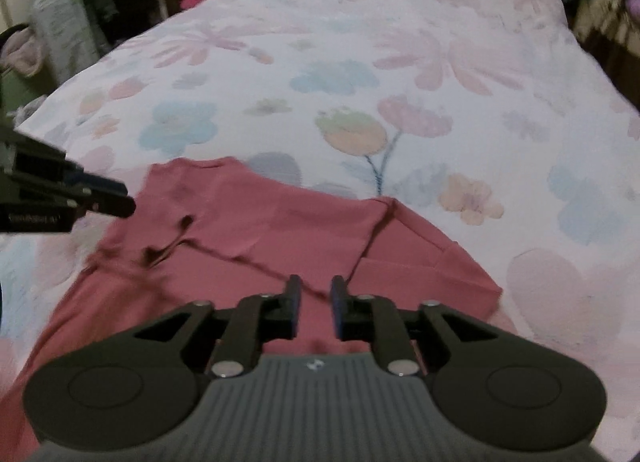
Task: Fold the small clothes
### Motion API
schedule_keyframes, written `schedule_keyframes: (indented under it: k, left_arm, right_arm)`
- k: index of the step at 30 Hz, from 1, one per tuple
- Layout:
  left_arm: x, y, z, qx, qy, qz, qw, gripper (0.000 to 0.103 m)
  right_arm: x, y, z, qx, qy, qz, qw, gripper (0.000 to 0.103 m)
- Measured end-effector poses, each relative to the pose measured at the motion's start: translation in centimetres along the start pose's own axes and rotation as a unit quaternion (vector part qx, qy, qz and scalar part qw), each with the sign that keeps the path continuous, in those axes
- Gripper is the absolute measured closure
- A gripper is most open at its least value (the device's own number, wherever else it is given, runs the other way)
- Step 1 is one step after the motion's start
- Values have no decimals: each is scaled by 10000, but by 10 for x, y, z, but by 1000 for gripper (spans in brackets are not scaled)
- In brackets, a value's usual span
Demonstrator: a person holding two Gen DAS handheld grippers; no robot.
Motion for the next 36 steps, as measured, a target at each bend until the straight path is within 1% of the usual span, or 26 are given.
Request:
schedule_keyframes:
  k: [1,2,3,5,9,11,13,15,17,21,24,27,30,32,33,36]
  left_arm:
    - [8,-16,7,-11,31,67,10000,85]
    - [13,-26,12,-32,70,94,9999,85]
    - [21,-37,19,-68,121,107,9998,85]
    - [41,-59,33,-25,187,91,9998,85]
    - [92,-92,65,401,319,28,9987,84]
    - [120,-105,79,510,405,-32,9979,84]
    - [148,-113,88,586,418,-144,9973,84]
    - [170,-118,94,601,468,-238,9968,84]
    - [193,-120,96,505,504,-377,9967,83]
    - [229,-126,96,419,546,-499,9964,78]
    - [246,-134,92,391,574,-512,9963,72]
    - [265,-140,90,424,652,-530,9956,71]
    - [281,-146,88,286,804,-529,9949,67]
    - [290,-154,86,295,902,-402,9947,66]
    - [293,-156,85,292,959,-350,9943,63]
    - [302,-155,78,12,1173,-347,9925,60]
  right_arm:
    - [4,-13,-7,11,-144,56,9999,77]
    - [10,-27,-15,27,-274,115,9996,71]
    - [16,-39,-21,47,-338,188,9992,60]
    - [30,-66,-35,48,-399,336,9986,54]
    - [73,-106,-65,70,-585,379,9975,54]
    - [101,-121,-80,30,-660,327,9973,54]
    - [130,-134,-91,-43,-574,201,9981,54]
    - [158,-143,-101,-173,-419,93,9989,54]
    - [186,-149,-112,-244,-365,-6,9990,54]
    - [231,-157,-128,-299,-322,-275,9987,54]
    - [252,-161,-138,-281,-465,-368,9978,54]
    - [267,-170,-143,-238,-606,-406,9970,53]
    - [275,-178,-143,-177,-778,-415,9959,51]
    - [280,-181,-142,-163,-866,-422,9952,50]
    - [283,-182,-142,-166,-898,-428,9949,50]
    - [289,-184,-141,-112,-1101,-455,9928,50]
Point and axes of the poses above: each gripper's, at about its wrist camera, not at the fingertips, and y roughly the way its jaws point, z to its right, x to its underside, the point moved 7 cm from there along y, roughly the way its jaws point, and after that the axes turned 2 degrees about -y, right-handed, at the moved point
